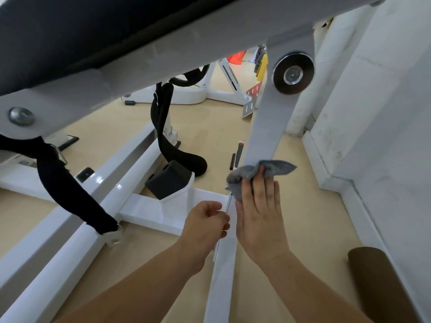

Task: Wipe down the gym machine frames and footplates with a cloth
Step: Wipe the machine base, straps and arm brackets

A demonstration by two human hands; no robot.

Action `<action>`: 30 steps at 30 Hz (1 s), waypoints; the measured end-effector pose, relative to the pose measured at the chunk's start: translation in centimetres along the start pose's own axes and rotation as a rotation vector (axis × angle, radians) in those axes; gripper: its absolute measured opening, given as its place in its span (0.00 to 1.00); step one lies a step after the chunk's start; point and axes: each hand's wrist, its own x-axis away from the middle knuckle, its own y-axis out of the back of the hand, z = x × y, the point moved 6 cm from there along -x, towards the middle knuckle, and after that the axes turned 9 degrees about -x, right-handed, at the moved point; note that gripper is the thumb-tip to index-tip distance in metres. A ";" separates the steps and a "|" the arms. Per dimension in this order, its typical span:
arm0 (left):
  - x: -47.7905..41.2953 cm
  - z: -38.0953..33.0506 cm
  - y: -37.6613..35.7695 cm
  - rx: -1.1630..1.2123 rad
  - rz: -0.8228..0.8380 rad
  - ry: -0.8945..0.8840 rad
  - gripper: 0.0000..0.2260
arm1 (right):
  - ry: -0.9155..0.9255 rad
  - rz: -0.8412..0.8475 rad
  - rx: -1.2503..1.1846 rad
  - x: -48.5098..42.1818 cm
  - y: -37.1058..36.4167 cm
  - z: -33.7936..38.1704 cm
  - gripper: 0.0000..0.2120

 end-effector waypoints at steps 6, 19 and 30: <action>-1.0 1.9 1.1 -0.120 -0.055 0.017 0.16 | 0.003 0.013 0.003 -0.4 0.8 0.9 0.29; -1.3 7.4 0.7 -0.361 0.027 0.064 0.24 | 0.202 0.300 0.204 8.5 -5.3 -1.9 0.38; -1.4 8.8 0.5 -0.371 0.037 0.065 0.20 | 0.190 0.175 0.176 5.7 -4.6 -2.3 0.46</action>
